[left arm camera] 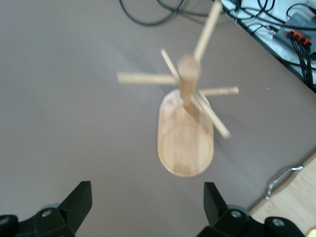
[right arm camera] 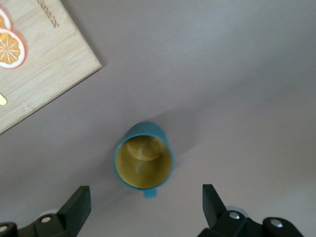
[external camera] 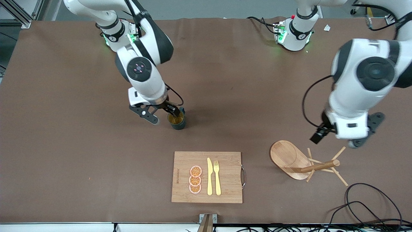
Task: Transfer cup from left to right arm and place
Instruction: 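Grasp the teal mug rim with the right gripper while the left withdraws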
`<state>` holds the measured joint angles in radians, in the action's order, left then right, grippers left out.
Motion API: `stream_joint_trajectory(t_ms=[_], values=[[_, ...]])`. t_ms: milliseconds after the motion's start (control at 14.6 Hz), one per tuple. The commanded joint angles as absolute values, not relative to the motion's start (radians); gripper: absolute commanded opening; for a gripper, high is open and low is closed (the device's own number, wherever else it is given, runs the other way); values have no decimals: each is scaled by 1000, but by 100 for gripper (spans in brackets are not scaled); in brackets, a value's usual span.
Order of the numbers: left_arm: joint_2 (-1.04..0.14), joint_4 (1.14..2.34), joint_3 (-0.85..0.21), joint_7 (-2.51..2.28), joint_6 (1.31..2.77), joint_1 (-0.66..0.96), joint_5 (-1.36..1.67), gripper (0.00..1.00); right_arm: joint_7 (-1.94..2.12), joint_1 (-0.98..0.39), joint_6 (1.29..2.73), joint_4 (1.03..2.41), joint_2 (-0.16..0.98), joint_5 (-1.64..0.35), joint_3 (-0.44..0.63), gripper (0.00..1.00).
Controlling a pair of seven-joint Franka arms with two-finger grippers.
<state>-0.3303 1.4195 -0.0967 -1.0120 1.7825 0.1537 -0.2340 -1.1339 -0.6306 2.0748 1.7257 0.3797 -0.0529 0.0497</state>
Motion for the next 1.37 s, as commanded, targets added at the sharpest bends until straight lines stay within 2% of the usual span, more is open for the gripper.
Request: stream_joint_trajectory(t_ms=[0, 344, 481, 550, 756, 893, 1031, 1306], values=[[-281, 1425, -107, -837, 1776, 102, -195, 100, -1219, -672, 2172, 1715, 464, -69, 60, 100], [-201, 1434, -101, -511, 1764, -23, -51, 100, -1230, -689, 2255, 1713, 544, -69, 60, 100], [-161, 1440, -95, -448, 1726, -55, -11, 100, -1230, -690, 2273, 1713, 561, -69, 61, 96], [-138, 1448, -97, -428, 1700, -76, -6, 100, -1229, -690, 2275, 1713, 569, -69, 61, 87], [-94, 1456, -94, -281, 1631, -103, -6, 100, -1227, -689, 2272, 1712, 572, -67, 61, 42], [-66, 1465, -95, -177, 1605, -130, -6, 100, -1226, -689, 2272, 1712, 572, -67, 61, 17], [-31, 1495, -95, -57, 1573, -144, -6, 100, -1209, -689, 2269, 1710, 572, -57, 61, 4], [5, 1532, -100, -3, 1516, -152, -5, 100, -1086, -678, 2249, 1697, 569, -52, 63, 0]])
